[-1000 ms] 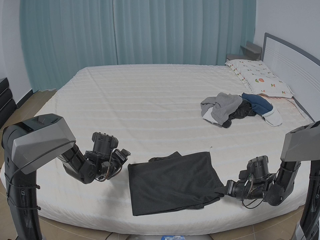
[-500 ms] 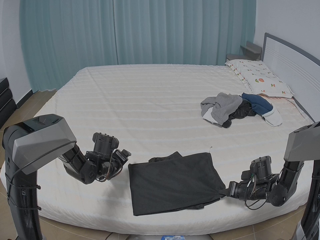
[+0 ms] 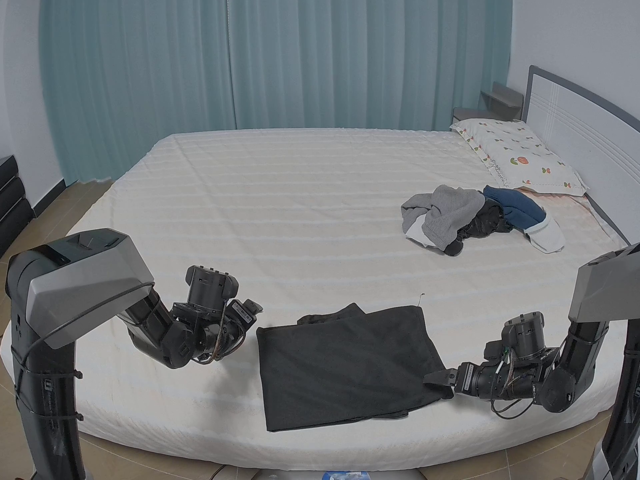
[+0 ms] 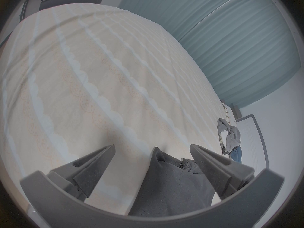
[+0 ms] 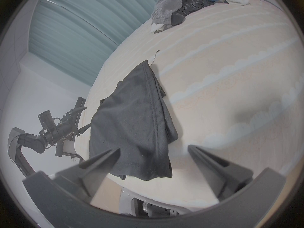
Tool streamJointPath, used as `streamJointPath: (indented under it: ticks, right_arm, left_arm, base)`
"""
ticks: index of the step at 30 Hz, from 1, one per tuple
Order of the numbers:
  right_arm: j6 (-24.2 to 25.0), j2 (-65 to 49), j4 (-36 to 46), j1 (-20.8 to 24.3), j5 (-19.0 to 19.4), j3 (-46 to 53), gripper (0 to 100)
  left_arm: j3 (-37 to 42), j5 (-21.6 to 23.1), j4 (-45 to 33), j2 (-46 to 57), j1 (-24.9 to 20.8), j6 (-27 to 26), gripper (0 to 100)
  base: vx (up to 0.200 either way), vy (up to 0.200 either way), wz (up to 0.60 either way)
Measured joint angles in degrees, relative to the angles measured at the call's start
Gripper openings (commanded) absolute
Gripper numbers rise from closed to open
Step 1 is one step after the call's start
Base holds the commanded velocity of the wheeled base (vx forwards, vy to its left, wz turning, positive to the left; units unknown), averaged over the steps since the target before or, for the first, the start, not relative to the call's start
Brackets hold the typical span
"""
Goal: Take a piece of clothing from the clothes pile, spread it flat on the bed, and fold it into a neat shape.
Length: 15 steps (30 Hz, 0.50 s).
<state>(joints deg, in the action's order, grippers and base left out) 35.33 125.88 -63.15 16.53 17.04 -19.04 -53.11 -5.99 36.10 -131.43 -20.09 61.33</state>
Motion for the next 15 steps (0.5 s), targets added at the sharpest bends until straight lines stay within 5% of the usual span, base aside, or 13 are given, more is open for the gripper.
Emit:
streamJointPath:
  ticks: [15]
  right_arm:
    - [4.5, 2.4, -0.1, -2.8, 0.1, -6.2, 100]
  left_arm:
    - [-0.1, 0.1, -0.2, -0.2, -0.4, 0.1, 100]
  base:
    - [0.000, 0.000, 0.00]
